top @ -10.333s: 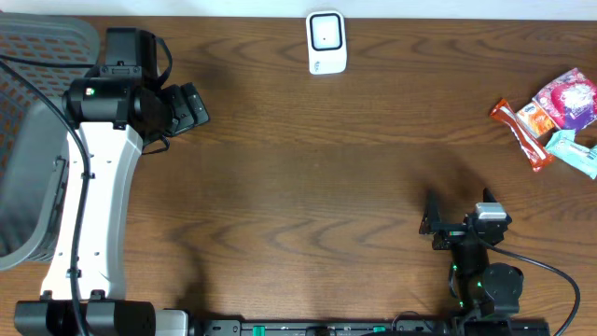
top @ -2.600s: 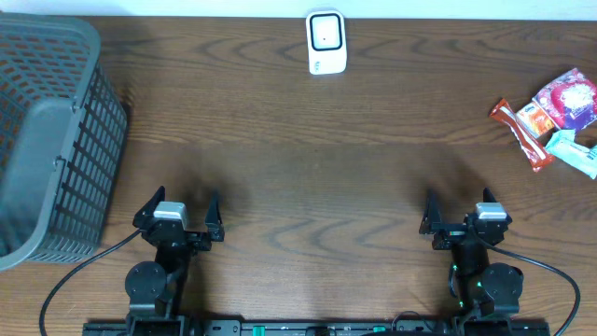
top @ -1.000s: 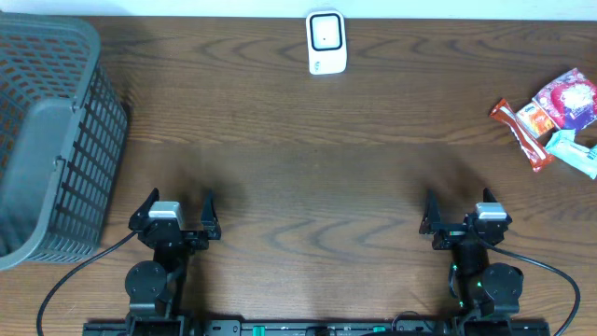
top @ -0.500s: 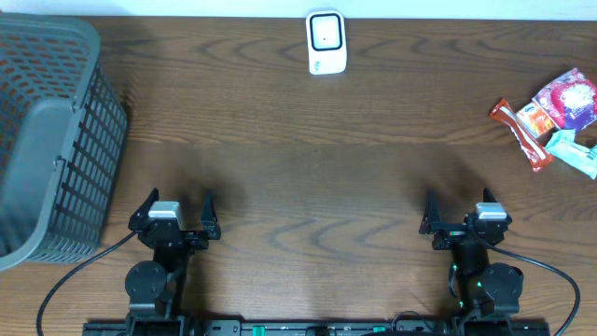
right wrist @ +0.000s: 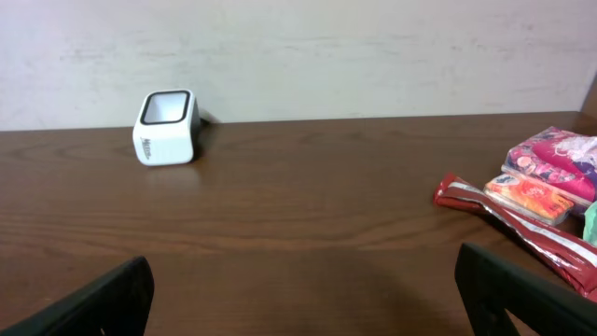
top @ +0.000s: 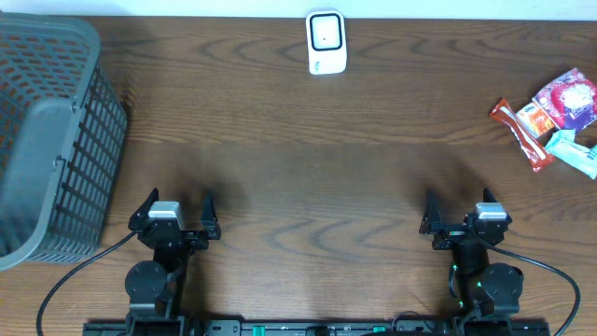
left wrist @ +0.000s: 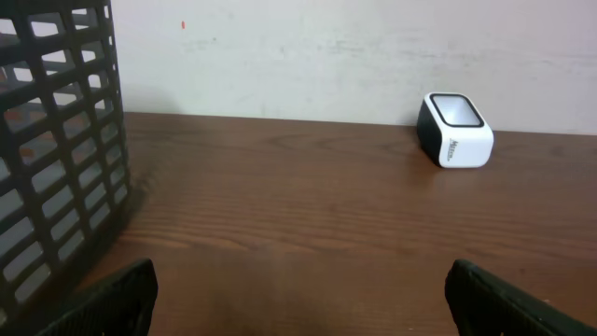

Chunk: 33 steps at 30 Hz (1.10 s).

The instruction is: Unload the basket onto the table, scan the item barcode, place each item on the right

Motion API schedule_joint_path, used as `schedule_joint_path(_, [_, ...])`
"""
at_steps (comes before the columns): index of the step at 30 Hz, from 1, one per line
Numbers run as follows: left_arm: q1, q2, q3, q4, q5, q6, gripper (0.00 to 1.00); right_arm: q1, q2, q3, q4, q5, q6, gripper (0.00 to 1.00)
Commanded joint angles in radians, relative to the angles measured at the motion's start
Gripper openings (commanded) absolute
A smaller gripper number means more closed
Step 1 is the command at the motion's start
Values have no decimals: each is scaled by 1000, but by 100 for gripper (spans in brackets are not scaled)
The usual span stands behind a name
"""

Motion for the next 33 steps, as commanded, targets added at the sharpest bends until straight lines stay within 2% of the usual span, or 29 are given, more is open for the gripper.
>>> schedule_joint_path(1, [-1, -6, -15, -38, -1, -2, 98, -4, -6, -5, -1, 3, 7, 99])
schedule_joint_path(19, [-1, -6, -15, -38, -1, -2, 98, -4, -7, -5, 0, 3, 7, 99])
schedule_joint_path(26, [-1, -6, -15, -38, -1, -2, 98, -12, -7, -5, -3, 5, -72, 99])
schedule_joint_path(33, [-1, -6, -15, -38, -1, -2, 98, -12, -7, -5, -4, 2, -87, 99])
